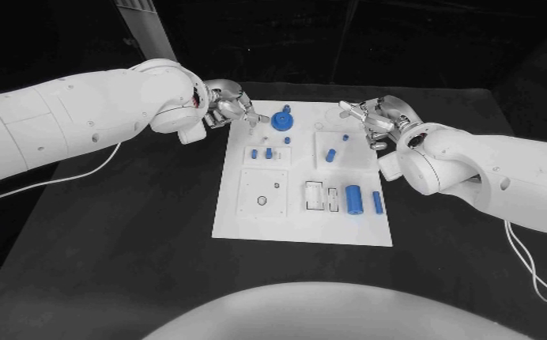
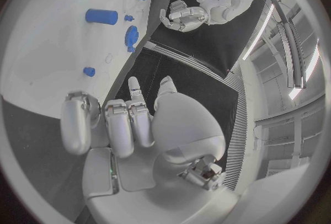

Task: Assemble the parts on the task board

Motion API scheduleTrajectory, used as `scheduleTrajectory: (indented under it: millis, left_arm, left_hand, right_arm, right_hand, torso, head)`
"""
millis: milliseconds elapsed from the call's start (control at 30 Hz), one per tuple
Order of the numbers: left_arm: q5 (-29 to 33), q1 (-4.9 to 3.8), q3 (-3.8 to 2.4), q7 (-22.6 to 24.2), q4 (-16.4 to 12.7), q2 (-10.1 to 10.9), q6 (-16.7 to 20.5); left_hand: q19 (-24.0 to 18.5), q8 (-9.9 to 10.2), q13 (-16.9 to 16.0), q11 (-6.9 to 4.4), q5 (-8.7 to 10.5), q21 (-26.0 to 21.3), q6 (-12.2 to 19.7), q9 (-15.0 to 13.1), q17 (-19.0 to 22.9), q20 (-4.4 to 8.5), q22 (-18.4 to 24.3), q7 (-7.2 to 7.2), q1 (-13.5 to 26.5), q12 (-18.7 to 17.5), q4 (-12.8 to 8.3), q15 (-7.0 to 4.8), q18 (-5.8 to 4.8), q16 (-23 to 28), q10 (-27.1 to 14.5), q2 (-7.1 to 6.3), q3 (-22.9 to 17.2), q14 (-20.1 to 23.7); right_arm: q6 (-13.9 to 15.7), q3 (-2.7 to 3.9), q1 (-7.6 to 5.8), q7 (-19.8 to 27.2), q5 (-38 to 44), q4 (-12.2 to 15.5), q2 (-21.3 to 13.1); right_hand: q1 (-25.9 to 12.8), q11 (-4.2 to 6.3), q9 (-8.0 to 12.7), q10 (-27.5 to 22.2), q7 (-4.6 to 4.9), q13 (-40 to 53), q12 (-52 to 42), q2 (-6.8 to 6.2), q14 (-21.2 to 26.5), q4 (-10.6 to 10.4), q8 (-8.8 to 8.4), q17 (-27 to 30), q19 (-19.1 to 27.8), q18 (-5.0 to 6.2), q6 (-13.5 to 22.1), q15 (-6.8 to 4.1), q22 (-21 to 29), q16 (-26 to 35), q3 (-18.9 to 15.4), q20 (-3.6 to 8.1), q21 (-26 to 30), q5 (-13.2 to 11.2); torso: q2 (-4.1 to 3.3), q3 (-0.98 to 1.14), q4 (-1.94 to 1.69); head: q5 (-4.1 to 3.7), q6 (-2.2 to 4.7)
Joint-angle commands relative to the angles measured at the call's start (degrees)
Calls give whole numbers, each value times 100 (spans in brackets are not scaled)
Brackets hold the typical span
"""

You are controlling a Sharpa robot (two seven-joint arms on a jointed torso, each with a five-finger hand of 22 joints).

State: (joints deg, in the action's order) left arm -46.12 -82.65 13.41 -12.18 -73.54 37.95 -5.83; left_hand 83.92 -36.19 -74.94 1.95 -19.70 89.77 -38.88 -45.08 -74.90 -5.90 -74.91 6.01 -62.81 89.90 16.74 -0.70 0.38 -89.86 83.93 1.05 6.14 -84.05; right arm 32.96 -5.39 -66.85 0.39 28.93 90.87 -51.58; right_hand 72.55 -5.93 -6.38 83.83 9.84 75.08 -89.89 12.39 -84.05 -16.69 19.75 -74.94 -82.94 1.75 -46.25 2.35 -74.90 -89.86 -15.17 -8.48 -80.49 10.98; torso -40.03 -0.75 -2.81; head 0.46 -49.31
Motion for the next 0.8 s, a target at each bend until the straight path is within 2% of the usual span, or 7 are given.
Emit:
scheduleTrajectory:
  millis: [33, 400, 500, 567, 600, 700, 800]
  left_arm:
    - [-49, -24, -1, 846, -122, 81, 860]
    - [626, 1, 1, 2624, -426, 305, 2324]
    - [873, 45, 2, 3078, -433, 307, 2555]
    - [1020, 80, 2, 3377, -425, 302, 2646]
    - [1065, 94, 2, 3492, -420, 300, 2662]
    - [1171, 145, 2, 3877, -388, 279, 2678]
    - [1183, 199, 3, 4179, -333, 238, 2677]
  left_hand:
    - [608, -26, -1506, 34, -21, 23, 32, -8, -1510, -37, -1509, -13, -67, 10, -7, 24, -38, -14, 607, 7, 42, -595]
    - [252, 53, -1398, 112, -136, -222, 266, 481, -1510, -90, -1369, 76, -520, -99, 1, 88, 64, -14, 484, -133, 157, -595]
    - [284, 71, -391, 146, -360, -203, 252, 669, -1510, -113, -1385, 103, -821, -1218, -1, 117, 54, -14, -854, -151, 139, -595]
    - [260, 124, 1198, 164, -442, -221, 237, 844, -1510, -127, -1378, 130, -1076, -3136, -27, 143, 61, -14, -2987, -156, 113, -595]
    - [230, 192, 1711, 190, -480, -242, 232, 950, -1510, -135, -1367, 143, -1212, -3782, 3, 152, 68, -14, -3556, -164, 89, -595]
    - [359, 560, 2904, 330, -478, -152, 157, 1409, -1510, -192, -1417, 289, -1734, -5110, 30, 277, 31, -14, -4063, -249, -27, -595]
    - [608, 989, 3897, 402, -326, 23, 24, 1891, -1510, -259, -1509, 337, -2331, -5886, -53, 323, -38, -14, -3879, -350, -213, -595]
  right_arm:
    - [63, 3, -7, 121, 93, 5, 9]
    - [183, 15, -28, 244, 689, 106, -9]
    - [192, 18, -52, 300, 853, 82, 48]
    - [192, 19, -64, 340, 945, 45, 100]
    - [193, 20, -68, 353, 971, 28, 120]
    - [197, 20, -76, 397, 1034, -19, 163]
    - [228, 20, -79, 442, 1062, -40, 168]
  right_hand:
    - [26, 41, 6, 617, -5, 1492, -11, 7, -595, 4, 14, -1506, -20, 105, -19, -46, -902, -14, -42, 33, -5, 31]
    - [40, 41, 10, 617, -5, 1492, -11, -1, -595, 12, 10, -1506, -14, 108, -14, -47, -896, -14, -47, 34, 6, 35]
    - [49, 41, 10, 617, -6, 1492, -11, -6, -595, 16, 11, -1506, -13, 109, -17, -47, -895, -14, -49, 34, 7, 36]
    - [66, 42, 11, 617, -7, 1492, -11, -10, -595, 21, 12, -1506, -15, 108, -22, -47, -897, -14, -49, 35, 6, 39]
    - [76, 43, 12, 617, -8, 1492, -11, -10, -595, 23, 12, -1506, -17, 107, -24, -47, -899, -14, -48, 35, 3, 40]
    - [86, 44, 12, 617, -8, 1492, -11, -11, -595, 25, 13, -1506, -20, 106, -26, -48, -902, -14, -48, 35, 0, 41]
    - [89, 44, 12, 617, -8, 1492, -11, -11, -595, 25, 13, -1506, -26, 104, -27, -48, -906, -14, -47, 36, -8, 41]
  torso:
    - [-2, 5, 1]
    - [2, -9, 6]
    - [-1, -12, 6]
    - [-1, -3, 3]
    - [-1, 0, 0]
    - [-5, 0, -3]
    - [-9, -4, 5]
  head:
    - [16, 6]
    - [60, 81]
    - [62, 104]
    - [65, 114]
    - [68, 121]
    - [71, 149]
    - [70, 171]
